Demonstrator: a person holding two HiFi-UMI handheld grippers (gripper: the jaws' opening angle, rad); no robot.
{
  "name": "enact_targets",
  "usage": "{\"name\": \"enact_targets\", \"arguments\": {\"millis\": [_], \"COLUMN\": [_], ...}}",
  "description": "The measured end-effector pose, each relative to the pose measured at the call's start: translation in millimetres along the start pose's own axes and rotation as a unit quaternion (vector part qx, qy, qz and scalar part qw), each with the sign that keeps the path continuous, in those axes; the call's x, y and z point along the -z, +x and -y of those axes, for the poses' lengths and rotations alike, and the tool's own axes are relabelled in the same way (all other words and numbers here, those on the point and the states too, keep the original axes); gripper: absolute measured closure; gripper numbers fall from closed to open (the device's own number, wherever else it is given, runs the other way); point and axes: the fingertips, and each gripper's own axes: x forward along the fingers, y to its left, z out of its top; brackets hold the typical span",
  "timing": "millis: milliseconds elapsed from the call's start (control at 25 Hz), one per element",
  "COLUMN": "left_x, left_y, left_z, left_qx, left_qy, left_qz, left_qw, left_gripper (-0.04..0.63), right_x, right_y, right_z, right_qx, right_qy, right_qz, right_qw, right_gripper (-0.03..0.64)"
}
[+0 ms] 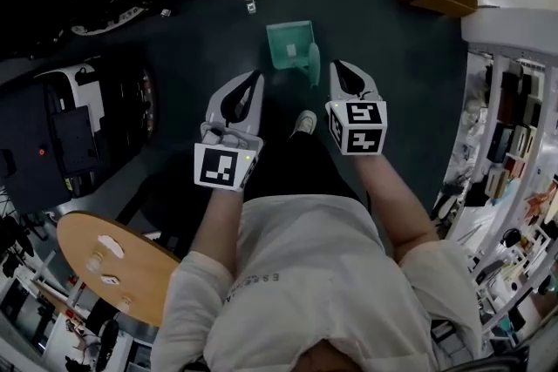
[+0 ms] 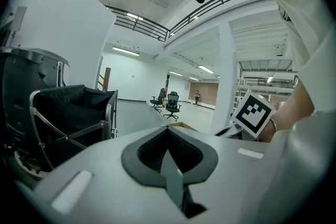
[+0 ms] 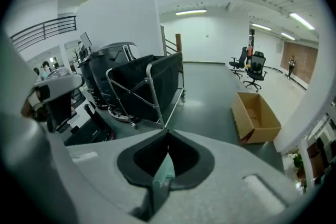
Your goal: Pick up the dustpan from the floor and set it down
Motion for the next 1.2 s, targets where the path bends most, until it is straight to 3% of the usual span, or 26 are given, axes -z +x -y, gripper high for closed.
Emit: {"name": "enact_targets", "arguments": {"millis": [160,200,320,520,920,1000,1040,1200], "left_x": [14.0,17.7,33.7,72.5,105.8,107.4,107.6,100.1], "left_y": [28.4,34.9,50.0,61.2,57.0,56.5,55.8,52.4], "left_z": [-26.4,-31.0,-36.5,-39.0,-45.8,-45.9,-46.2,-45.1], "left_qx": [0.012,0.013,0.022,0.024,0.027,0.032,0.034,0.039], "left_qy": [-0.002,-0.003,-0.015,-0.04,-0.052,-0.048,-0.046,-0.037], "left_qz": [-0.007,-0.005,-0.006,-0.03,-0.057,-0.061,-0.063,-0.064], "left_qw": [0.9999,0.9999,0.9996,0.9985,0.9967,0.9964,0.9963,0.9965], "left_gripper": [0.583,0.583,0.583,0.583,0.583,0.583,0.583,0.583], "right_x": [14.8,20.1,41.4,83.1,106.9,101.5,99.6,100.5], "right_y": [41.4,51.4,78.2,117.0,162.0,163.4,163.2,153.1], "right_z": [-1.6,-4.2,-9.6,-3.4,-5.5,-3.6,-2.6,-0.1], "right_qx": [-0.006,-0.015,-0.031,-0.021,-0.021,-0.008,0.002,0.015], "right_qy": [0.014,0.013,0.009,0.025,0.067,0.075,0.074,0.069], "right_qz": [-0.047,-0.058,-0.088,-0.14,-0.175,-0.169,-0.167,-0.174], "right_qw": [0.999,0.998,0.996,0.99,0.982,0.983,0.983,0.982], "right_gripper": [0.606,0.515,0.419,0.367,0.388,0.483,0.589,0.609]}}
